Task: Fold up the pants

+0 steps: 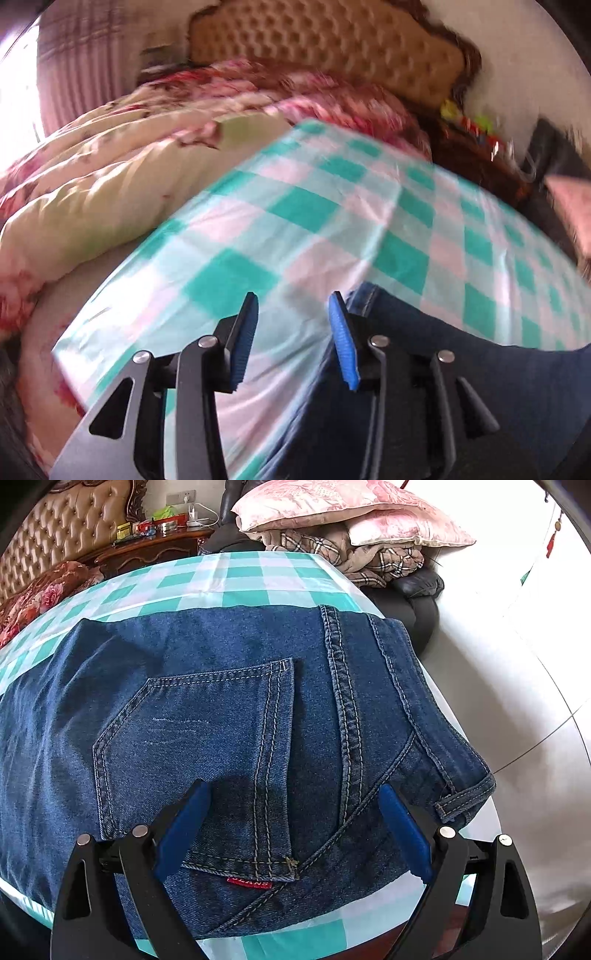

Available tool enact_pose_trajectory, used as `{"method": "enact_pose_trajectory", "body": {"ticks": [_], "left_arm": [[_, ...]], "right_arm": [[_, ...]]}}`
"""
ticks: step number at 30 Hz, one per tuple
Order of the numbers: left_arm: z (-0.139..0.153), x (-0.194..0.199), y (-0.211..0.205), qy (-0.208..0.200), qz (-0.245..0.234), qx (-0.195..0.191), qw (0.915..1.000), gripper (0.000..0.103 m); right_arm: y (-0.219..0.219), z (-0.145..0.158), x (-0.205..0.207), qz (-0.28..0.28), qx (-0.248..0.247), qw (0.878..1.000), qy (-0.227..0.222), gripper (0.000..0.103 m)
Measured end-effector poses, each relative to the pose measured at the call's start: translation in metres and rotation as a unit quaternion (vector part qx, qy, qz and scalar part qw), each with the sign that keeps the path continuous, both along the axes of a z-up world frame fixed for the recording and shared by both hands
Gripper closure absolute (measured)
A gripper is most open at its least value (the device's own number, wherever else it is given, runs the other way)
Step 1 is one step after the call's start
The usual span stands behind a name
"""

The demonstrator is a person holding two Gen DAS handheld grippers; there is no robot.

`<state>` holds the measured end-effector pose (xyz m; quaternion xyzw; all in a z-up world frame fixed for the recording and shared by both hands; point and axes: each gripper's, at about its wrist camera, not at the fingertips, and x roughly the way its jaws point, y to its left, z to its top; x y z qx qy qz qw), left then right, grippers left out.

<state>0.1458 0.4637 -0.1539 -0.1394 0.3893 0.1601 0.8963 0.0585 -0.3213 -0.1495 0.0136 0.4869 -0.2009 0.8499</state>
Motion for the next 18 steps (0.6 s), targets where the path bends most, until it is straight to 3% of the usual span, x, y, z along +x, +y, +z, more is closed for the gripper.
{"method": "enact_pose_trajectory", "body": {"ticks": [5,9,10,11,12,14,17,18], "left_arm": [[0.005,-0.066,0.016,-0.048,0.008,-0.079,0.9957,0.056],[-0.004,-0.092,0.017,-0.055,-0.004,-0.14,0.9887,0.062],[-0.007,-0.095,0.014,-0.053,-0.007,-0.151,0.9871,0.069],[-0.009,-0.095,0.008,-0.05,-0.019,-0.155,0.9865,0.081],[-0.011,-0.091,-0.001,-0.033,-0.032,-0.13,0.9905,0.092],[-0.012,-0.085,-0.007,-0.019,-0.032,-0.091,0.9951,0.093],[-0.007,-0.09,0.003,-0.046,-0.002,-0.098,0.9941,0.092],[-0.007,-0.093,0.005,-0.048,0.016,-0.094,0.9943,0.077]], "right_arm": [[0.007,0.002,0.002,-0.003,-0.022,1.0,0.005,0.015],[0.009,0.003,0.002,-0.006,-0.029,1.0,0.007,0.014],[0.009,0.003,0.002,-0.006,-0.03,0.999,0.008,0.014],[0.009,0.003,0.002,-0.007,-0.031,0.999,0.009,0.014],[0.01,0.004,0.002,-0.008,-0.033,0.999,0.01,0.014],[0.011,0.004,0.003,-0.008,-0.038,0.999,0.012,0.014],[0.013,0.007,0.004,-0.006,-0.046,0.999,0.014,0.014],[0.013,0.008,0.002,-0.009,-0.052,0.999,0.013,0.014]]}}
